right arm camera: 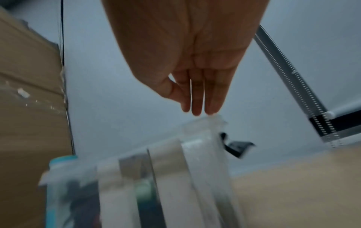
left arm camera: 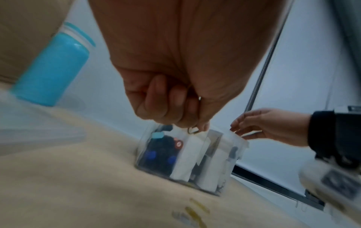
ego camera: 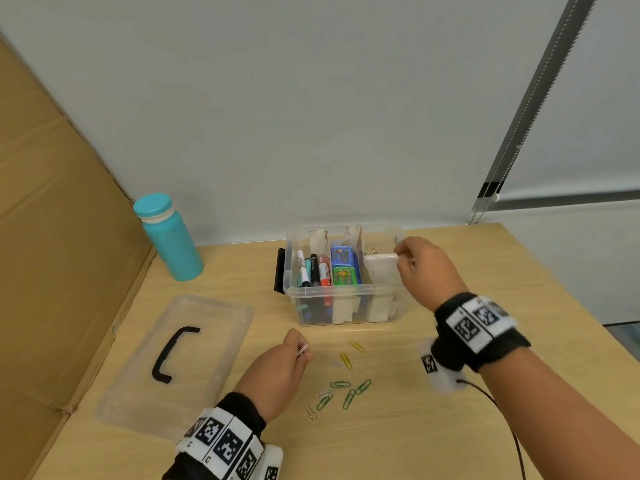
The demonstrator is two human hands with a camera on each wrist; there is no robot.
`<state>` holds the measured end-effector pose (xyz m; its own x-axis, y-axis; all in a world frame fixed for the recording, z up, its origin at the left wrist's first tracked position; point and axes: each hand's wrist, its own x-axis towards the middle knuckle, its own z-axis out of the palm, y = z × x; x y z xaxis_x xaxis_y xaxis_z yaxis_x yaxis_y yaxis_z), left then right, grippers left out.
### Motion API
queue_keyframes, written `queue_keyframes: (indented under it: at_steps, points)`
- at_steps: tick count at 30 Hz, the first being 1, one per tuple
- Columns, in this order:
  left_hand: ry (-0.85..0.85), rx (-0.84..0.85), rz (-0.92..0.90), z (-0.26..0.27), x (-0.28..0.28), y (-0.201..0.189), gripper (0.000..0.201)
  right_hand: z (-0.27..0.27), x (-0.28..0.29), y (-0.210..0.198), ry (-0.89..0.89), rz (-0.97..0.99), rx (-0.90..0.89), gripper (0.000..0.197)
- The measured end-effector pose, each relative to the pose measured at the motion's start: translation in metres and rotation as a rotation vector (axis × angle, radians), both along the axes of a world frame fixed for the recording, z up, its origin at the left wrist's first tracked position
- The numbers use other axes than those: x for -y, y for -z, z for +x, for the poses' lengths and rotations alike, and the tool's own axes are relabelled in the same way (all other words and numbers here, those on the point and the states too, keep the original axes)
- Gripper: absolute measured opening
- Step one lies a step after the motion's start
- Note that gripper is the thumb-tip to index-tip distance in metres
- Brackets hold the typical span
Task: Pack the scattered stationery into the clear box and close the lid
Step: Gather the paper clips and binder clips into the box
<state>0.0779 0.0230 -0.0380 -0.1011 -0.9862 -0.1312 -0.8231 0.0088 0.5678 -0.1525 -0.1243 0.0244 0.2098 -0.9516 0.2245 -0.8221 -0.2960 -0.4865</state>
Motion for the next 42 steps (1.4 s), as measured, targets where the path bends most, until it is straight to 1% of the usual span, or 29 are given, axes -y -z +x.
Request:
queue_keyframes:
  at_steps: [1,2,5,8,10,13,15,18,20,23,25,28,30,31,33,35,37,38,39,40,41,42]
  points:
    - [0.004,0.025,-0.014,-0.006,0.003,-0.008,0.009,-0.008,-0.01,0.009,0.005,-0.074,0.011,0.026]
    - [0.006,0.059,-0.027,-0.012,0.009,-0.017,0.009,-0.013,-0.018,0.02,-0.002,-0.103,0.011,0.03]
    - [0.026,0.205,-0.091,-0.039,0.036,-0.049,0.015,-0.019,-0.033,0.055,-0.037,-0.098,0.008,0.044]
    - [0.066,0.334,-0.145,-0.069,0.075,-0.075,0.023,-0.022,-0.035,0.071,-0.079,-0.145,0.007,0.05]
    - [0.104,0.399,-0.128,-0.09,0.104,-0.086,0.022,-0.024,-0.034,0.076,-0.09,-0.167,-0.015,0.054]
    - [0.159,0.482,-0.05,-0.119,0.146,-0.091,0.027,-0.024,-0.032,0.08,-0.106,-0.186,-0.01,0.064]
    - [0.189,0.555,0.069,-0.134,0.17,-0.088,0.031,-0.024,-0.03,0.082,-0.104,-0.201,0.0,0.065]
    - [0.256,0.715,0.242,-0.147,0.195,-0.079,0.033,-0.023,-0.03,0.082,-0.098,-0.207,0.01,0.063]
    - [0.29,0.756,0.272,-0.149,0.204,-0.075,0.034,-0.023,-0.03,0.083,-0.1,-0.204,0.021,0.062]
    - [0.291,0.655,0.226,-0.14,0.205,-0.074,0.033,-0.023,-0.031,0.082,-0.099,-0.189,0.024,0.062]
    - [0.269,0.502,0.126,-0.129,0.192,-0.081,0.031,-0.023,-0.031,0.083,-0.102,-0.178,0.018,0.062]
    - [0.199,0.28,-0.087,-0.107,0.154,-0.094,0.03,-0.025,-0.032,0.081,-0.125,-0.16,0.019,0.056]
    - [0.138,0.167,-0.235,-0.092,0.124,-0.097,0.029,-0.027,-0.033,0.078,-0.136,-0.142,0.029,0.053]
    - [0.108,0.121,-0.283,-0.084,0.108,-0.096,0.028,-0.027,-0.034,0.076,-0.14,-0.134,0.034,0.054]
    - [0.051,0.059,-0.308,-0.066,0.075,-0.089,0.025,-0.027,-0.043,0.072,-0.133,-0.169,0.037,0.054]
    - [0.0,0.066,-0.263,-0.05,0.048,-0.074,0.022,-0.027,-0.058,0.068,-0.142,-0.264,0.072,0.048]
    - [-0.045,0.11,-0.145,-0.032,0.028,-0.049,0.019,-0.021,-0.075,0.067,-0.195,-0.289,0.073,0.034]
    - [-0.065,0.124,-0.054,-0.025,0.021,-0.034,0.019,-0.017,-0.08,0.068,-0.236,-0.233,0.046,0.027]
    - [-0.071,0.133,0.043,-0.02,0.015,-0.02,0.019,-0.011,-0.082,0.071,-0.273,-0.132,0.002,0.023]
    - [-0.062,0.14,0.138,-0.015,0.01,-0.007,0.021,-0.005,-0.081,0.076,-0.296,-0.011,-0.046,0.024]
    - [-0.042,0.141,0.218,-0.013,0.005,0.003,0.028,0.002,-0.077,0.081,-0.295,0.115,-0.093,0.031]
    - [-0.018,0.14,0.274,-0.012,0.001,0.011,0.038,0.011,-0.072,0.086,-0.283,0.24,-0.141,0.042]
